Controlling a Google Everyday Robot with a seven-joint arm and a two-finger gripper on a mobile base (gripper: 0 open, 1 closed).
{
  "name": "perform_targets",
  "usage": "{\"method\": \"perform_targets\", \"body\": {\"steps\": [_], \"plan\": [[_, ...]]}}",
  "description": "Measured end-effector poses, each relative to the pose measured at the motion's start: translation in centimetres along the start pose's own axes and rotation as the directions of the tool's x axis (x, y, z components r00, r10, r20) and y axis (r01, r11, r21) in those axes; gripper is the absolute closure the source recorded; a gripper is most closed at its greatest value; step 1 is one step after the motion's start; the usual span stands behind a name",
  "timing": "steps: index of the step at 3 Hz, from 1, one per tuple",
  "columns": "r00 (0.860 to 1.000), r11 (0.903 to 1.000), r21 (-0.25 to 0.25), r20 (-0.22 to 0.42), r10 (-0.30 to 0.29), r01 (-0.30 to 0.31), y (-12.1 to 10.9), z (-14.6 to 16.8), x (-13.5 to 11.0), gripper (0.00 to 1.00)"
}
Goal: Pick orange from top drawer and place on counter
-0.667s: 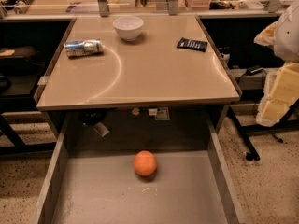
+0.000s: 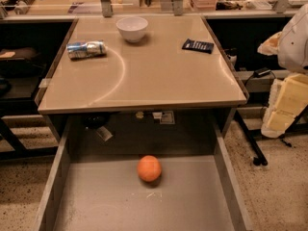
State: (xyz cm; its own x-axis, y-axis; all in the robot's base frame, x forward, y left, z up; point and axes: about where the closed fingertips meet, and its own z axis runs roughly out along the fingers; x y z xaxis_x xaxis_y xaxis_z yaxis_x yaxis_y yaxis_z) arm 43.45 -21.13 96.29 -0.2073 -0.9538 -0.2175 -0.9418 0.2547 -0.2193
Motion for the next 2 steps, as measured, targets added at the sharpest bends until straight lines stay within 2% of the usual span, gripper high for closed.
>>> {"method": "perform_targets", "body": {"steps": [1,2], "plan": [[0.998,0.9966,-0.079,0.056,-0.019,0.024,2.5,4.1,-0.3,0.00],[0.984,0.9862,-0.155,0.175,-0.032,0.059,6.1,9.9,-0.3,0.00]]}}
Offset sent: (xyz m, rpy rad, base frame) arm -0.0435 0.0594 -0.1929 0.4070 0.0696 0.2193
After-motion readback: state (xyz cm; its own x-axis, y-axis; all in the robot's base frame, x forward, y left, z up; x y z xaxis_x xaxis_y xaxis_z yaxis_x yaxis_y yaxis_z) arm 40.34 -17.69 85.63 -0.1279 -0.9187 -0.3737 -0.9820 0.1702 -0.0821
